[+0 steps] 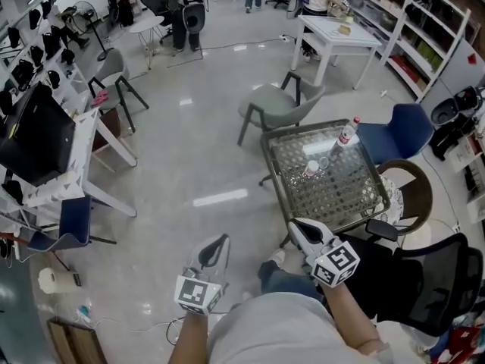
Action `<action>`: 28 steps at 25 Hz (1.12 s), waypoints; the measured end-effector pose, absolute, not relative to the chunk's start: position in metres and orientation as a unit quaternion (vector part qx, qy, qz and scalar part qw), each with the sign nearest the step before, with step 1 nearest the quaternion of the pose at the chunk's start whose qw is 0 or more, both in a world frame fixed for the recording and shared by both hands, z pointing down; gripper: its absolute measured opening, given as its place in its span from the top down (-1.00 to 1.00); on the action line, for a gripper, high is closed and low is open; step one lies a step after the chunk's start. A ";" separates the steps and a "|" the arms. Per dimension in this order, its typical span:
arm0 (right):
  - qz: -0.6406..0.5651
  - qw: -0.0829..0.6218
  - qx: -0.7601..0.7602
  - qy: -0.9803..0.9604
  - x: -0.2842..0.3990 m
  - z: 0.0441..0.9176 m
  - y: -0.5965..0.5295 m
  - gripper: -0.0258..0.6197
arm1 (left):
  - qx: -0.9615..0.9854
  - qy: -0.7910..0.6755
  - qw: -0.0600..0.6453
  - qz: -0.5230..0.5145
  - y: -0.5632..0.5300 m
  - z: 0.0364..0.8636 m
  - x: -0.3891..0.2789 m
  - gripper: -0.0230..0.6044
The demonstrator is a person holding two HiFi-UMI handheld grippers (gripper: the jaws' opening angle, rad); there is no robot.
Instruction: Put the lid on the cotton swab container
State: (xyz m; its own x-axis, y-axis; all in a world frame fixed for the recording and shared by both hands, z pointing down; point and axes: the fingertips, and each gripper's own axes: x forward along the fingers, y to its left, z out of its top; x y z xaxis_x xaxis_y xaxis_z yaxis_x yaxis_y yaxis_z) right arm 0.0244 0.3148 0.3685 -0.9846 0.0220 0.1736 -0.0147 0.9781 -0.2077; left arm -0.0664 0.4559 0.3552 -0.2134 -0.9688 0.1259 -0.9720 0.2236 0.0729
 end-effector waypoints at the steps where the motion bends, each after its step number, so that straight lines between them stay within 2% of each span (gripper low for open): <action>1: 0.105 0.087 -0.002 -0.991 0.019 0.368 0.306 0.91 | 0.625 -0.777 0.073 0.012 0.446 0.355 -0.072 0.90; 16: 0.140 0.072 0.066 -0.985 0.000 0.375 0.141 0.91 | 0.665 -0.740 0.090 0.040 0.269 0.356 -0.121 0.90; 28: 0.172 0.061 0.149 -0.972 0.043 0.392 0.039 0.91 | 0.733 -0.668 0.096 0.078 0.135 0.369 -0.088 0.90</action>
State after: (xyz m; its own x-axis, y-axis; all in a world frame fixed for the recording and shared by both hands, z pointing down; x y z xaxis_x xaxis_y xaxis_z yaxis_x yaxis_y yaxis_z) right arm 0.0434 0.0386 0.3916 -0.9480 -0.2695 0.1691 -0.3112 0.8961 -0.3165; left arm -0.0883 0.1352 0.3689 0.0943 -0.9656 0.2424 -0.9954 -0.0882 0.0361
